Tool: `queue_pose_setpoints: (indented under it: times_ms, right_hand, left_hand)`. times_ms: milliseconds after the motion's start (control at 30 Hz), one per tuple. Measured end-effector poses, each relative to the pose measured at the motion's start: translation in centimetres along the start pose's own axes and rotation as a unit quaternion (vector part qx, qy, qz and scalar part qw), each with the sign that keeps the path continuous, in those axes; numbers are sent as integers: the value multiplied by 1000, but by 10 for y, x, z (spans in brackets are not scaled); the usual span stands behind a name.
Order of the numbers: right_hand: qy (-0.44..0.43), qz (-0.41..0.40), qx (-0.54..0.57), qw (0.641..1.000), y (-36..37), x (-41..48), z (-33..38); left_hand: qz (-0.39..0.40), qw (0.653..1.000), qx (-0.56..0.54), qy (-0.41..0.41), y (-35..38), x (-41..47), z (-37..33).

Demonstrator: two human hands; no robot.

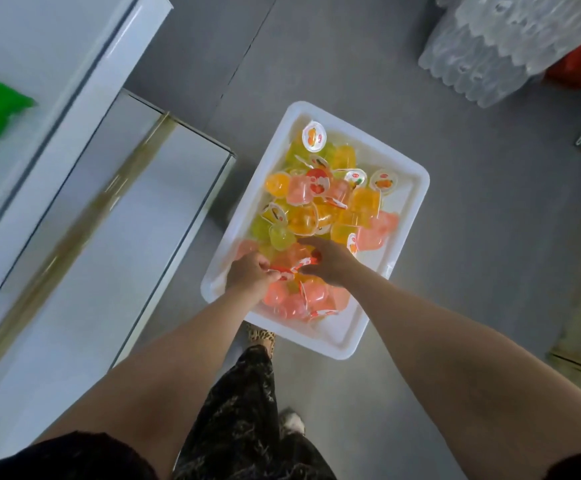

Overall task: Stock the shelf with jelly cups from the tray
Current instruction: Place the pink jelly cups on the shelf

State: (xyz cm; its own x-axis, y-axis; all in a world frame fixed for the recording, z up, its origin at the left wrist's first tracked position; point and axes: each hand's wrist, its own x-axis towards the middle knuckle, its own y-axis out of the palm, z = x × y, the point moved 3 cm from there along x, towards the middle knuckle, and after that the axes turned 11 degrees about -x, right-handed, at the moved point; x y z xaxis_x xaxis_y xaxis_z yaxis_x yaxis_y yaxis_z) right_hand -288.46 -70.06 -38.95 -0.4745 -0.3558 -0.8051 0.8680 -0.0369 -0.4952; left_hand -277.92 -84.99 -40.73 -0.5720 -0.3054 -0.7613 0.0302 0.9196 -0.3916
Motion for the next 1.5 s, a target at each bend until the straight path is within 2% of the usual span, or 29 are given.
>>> queue_pose_setpoints:
  times_ms: [300,400,500,633,767,833,933,1067,1133,1267,1433,1500]
  right_hand:
    - [-10,-41,-12,999,-2,9,3]
    - [5,-28,-5,1000,-1,5,1]
    - [20,-23,36,999,-2,-5,-7]
    - [45,-26,147,988,-1,-23,-17]
    - [59,-35,233,970,2,-47,-32]
    - [46,-32,288,956,2,-68,-37]
    - [18,-36,345,938,1,-108,-42]
    - [-51,-47,421,904,-3,-172,-41]
    - [-89,-48,415,904,-2,-211,-37]
    - [-151,-68,371,914,2,-293,-22]
    - [-237,-122,359,895,4,-390,27]
    - [-278,-124,336,892,6,-426,59]
  left_hand:
    - [-29,998,4,56,3,6,1]
    - [-24,996,7,89,0,2,5]
    - [-30,991,15,126,-3,-5,5]
    - [-35,989,-1,146,-6,-16,0]
    - [-37,994,-70,72,-2,-40,0]
    - [-30,987,-156,24,2,-54,4]
    - [6,939,-344,-7,11,-88,4]
    - [37,874,-484,27,21,-157,-8]
    - [45,848,-526,47,21,-197,-13]
    - [48,838,-525,142,13,-267,-16]
    - [40,736,-626,255,-13,-391,-21]
    - [23,707,-646,286,-36,-439,-17]
